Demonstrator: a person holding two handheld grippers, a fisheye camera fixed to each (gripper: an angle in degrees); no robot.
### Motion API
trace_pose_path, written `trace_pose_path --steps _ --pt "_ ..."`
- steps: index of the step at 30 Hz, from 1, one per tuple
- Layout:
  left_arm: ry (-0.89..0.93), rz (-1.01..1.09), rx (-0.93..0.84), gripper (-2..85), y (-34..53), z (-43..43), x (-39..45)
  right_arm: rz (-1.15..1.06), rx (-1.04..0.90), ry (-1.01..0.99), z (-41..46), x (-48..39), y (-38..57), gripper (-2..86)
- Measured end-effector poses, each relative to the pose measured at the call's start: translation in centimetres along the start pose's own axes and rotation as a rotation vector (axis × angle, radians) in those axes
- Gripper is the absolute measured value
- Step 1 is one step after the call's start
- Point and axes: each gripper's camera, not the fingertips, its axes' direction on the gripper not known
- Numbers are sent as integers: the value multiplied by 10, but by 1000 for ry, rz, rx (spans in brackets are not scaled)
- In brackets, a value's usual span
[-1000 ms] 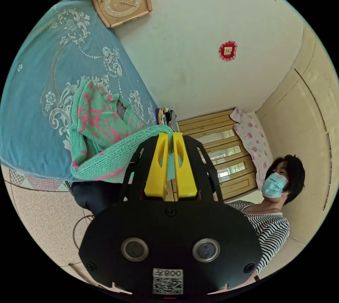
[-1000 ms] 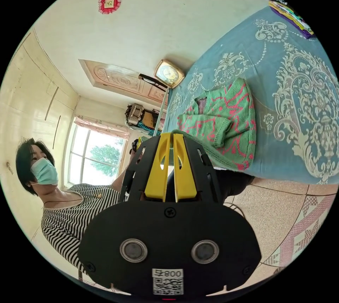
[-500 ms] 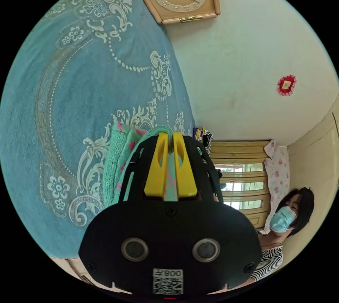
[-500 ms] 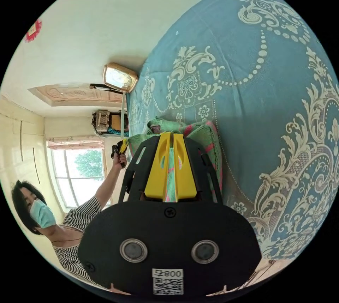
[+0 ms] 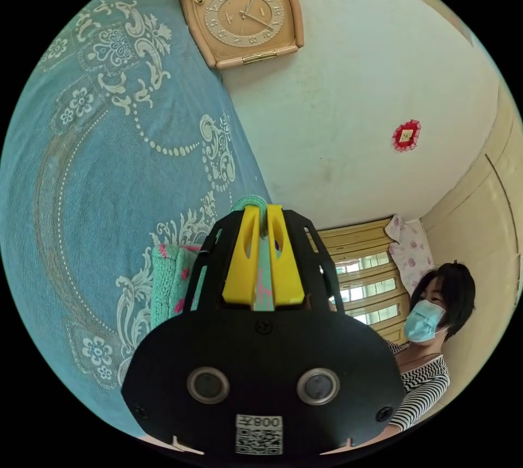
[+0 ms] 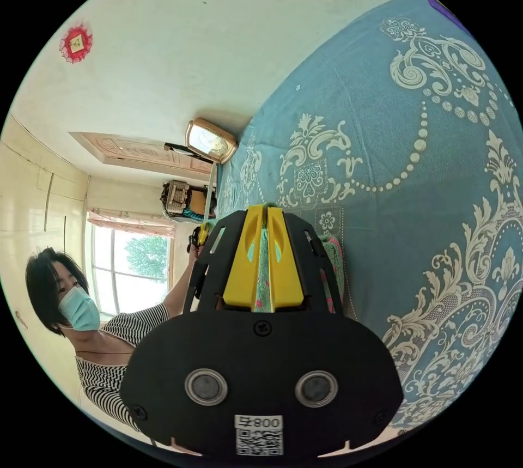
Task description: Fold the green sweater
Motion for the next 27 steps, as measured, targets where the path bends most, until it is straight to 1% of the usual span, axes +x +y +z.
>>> trace_pose_path --steps 3,5,7,9,14,19,21,22,23,24,25,26,27 --pt "-69 -27 -31 32 -14 22 5 25 -56 63 20 -5 -20 10" --pt "-137 -90 -58 34 -20 42 0 72 -102 107 38 0 -32 11" --pt "-148 -132 -52 37 -22 53 -1 131 -134 134 55 9 -41 12" --pt "-118 -144 -27 41 -23 61 2 178 -125 82 66 12 -48 14" --pt "-110 -110 -48 66 -30 79 29 183 -143 36 74 -1 -58 22" --pt "-136 -55 35 68 -22 87 62 206 -41 -55 65 -13 -49 34" --pt "-147 2 0 58 -16 101 80 195 67 -37 53 -26 -38 31" --pt "-146 45 -42 47 -11 116 93 192 83 -29 52 -30 -36 29" --pt "-145 115 -111 35 -4 136 109 137 104 -9 52 -45 -33 25" --pt "-151 151 -158 29 -1 148 117 56 88 36 60 -68 -29 21" --pt "-183 220 -255 21 7 174 133 15 75 70 67 -81 -28 18" --pt "-231 290 -342 15 16 203 146 -75 31 140 90 -108 -23 13" --pt "-259 327 -384 13 21 218 152 -159 -52 198 120 -133 -19 8"
